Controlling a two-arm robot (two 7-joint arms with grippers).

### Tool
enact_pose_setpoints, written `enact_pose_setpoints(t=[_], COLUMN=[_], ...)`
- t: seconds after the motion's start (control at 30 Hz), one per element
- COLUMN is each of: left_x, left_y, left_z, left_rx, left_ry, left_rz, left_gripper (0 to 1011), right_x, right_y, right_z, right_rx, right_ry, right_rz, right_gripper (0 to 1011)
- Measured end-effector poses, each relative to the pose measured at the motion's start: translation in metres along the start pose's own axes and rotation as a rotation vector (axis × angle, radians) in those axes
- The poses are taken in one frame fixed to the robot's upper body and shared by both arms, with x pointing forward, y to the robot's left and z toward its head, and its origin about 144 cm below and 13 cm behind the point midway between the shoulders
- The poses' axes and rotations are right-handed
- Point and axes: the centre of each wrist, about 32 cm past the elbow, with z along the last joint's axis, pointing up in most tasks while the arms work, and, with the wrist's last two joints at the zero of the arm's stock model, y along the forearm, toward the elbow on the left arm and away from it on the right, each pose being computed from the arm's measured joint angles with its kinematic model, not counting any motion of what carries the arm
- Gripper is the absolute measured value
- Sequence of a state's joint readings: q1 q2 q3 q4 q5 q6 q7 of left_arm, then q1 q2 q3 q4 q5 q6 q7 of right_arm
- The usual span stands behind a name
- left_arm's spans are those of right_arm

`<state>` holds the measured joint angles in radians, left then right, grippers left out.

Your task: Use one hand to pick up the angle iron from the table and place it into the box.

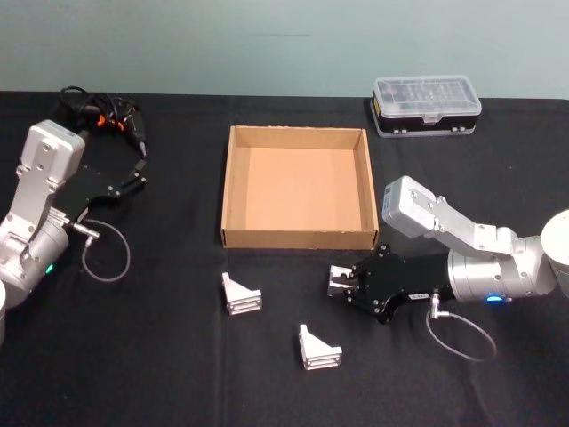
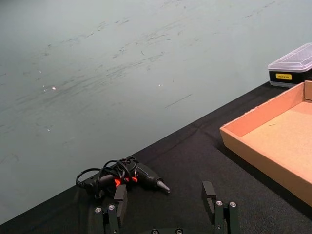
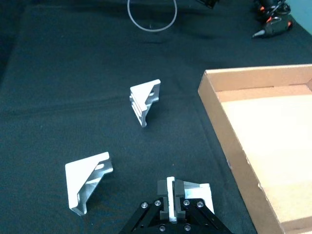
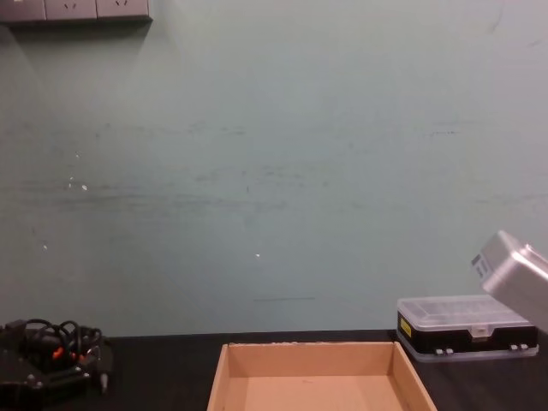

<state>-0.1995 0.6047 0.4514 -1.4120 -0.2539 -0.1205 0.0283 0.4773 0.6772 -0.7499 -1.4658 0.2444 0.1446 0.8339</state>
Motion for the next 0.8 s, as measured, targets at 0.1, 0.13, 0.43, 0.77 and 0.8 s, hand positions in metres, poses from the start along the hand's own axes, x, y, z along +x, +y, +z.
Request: enact_pose_setpoints(t=[0.1,0.13,0.43,0.77,0.8], left_x=[0.000,0.000,0.000,0.000,0.000], left_y=[0.000,0.000,0.000,0.000,0.000], left_z=[0.000,0.000,0.000,0.000,0.000], left_rx=[0.000,0.000,0.000,0.000,0.000], left_ry=[0.000,0.000,0.000,0.000,0.000], left_rz=[0.000,0.000,0.000,0.000,0.000], left_gripper=[1000,1000,1000,1000,1000], right_x=[0.000,0.000,0.006,0.028,0.031], right_y=[-0.001,-0.003,-0.024,-0.028,-0.027], right_z=[0.002,0.004,0.026,0.036,0.035], right_rx=[0.006,0.014,0.111,0.181,0.181], right_ry=[-0.004,-0.007,-0.032,-0.056,-0.058], right_rz=[-0.007,-0.014,-0.101,-0.246,-0.255], right_gripper=[82,82,82,82,81])
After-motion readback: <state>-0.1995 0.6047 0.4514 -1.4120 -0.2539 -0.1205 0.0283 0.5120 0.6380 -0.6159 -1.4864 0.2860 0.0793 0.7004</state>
